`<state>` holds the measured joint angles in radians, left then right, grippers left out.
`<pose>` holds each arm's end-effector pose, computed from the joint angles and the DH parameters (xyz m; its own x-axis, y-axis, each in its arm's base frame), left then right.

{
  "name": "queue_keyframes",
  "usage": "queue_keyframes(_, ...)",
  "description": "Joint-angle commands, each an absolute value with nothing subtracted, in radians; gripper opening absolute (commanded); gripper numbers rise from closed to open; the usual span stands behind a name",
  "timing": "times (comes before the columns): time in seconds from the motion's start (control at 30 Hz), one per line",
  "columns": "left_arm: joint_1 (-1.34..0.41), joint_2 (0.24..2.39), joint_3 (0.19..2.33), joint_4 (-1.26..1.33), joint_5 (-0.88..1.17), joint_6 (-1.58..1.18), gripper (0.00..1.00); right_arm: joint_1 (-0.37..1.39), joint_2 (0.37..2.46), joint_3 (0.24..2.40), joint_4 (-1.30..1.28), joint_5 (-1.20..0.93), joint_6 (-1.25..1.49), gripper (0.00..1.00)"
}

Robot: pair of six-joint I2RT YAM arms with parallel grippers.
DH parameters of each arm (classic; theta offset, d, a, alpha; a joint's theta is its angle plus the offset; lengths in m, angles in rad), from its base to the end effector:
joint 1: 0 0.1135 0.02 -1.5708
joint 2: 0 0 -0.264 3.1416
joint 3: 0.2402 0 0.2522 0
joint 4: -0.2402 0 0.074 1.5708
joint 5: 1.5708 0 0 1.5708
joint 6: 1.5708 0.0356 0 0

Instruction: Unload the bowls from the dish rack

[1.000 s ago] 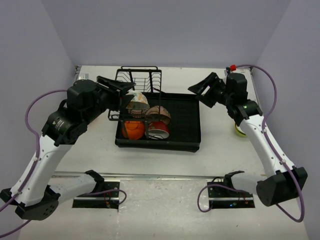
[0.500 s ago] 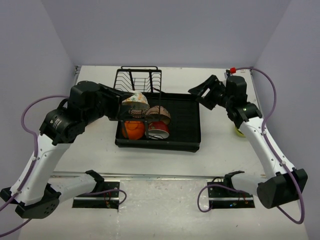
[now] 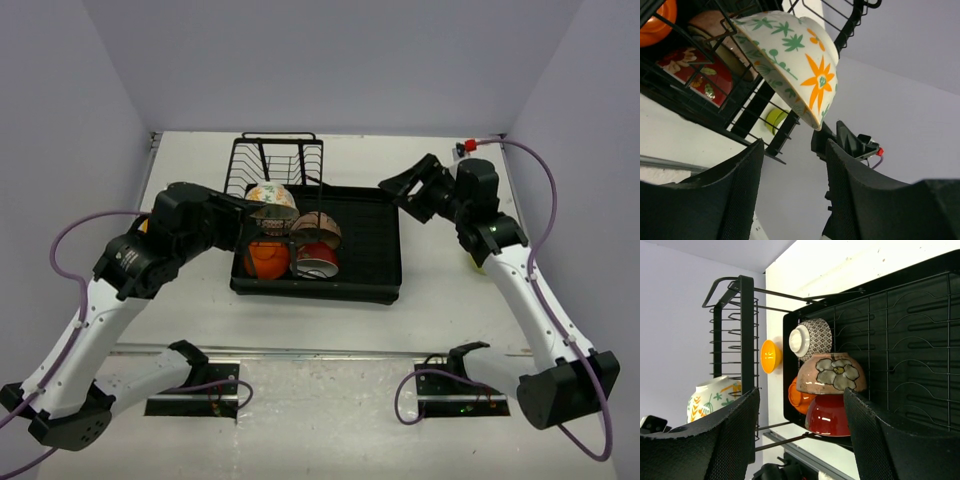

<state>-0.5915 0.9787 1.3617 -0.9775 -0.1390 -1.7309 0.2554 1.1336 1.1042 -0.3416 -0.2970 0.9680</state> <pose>0.1422 -0.0896 0.4186 -0.3770 -0.9246 0.0555 -0.5318 0.1671 -0.8302 0.2446 0.0746 0.3663 -0.6152 0.6535 -0.4410 0.0024 0.5609 0.8279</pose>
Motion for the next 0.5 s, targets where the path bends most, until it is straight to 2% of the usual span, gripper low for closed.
queue_keyframes(0.0, -0.597, 0.943, 1.292, -0.879, -0.221, -1.767, 0.55, 0.259, 1.092, 1.086, -0.296, -0.276, 0.954, 0.69)
queue_keyframes(0.37, -0.600, 1.022, 1.241, -0.675, -0.236, -1.776, 0.54, 0.258, 1.075, 1.078, -0.310, -0.284, 0.927, 0.69)
queue_keyframes(0.47, -0.607, 1.020, 1.221, -0.620, -0.270, -1.782, 0.48, 0.258, 1.077, 1.081, -0.314, -0.284, 0.920, 0.69)
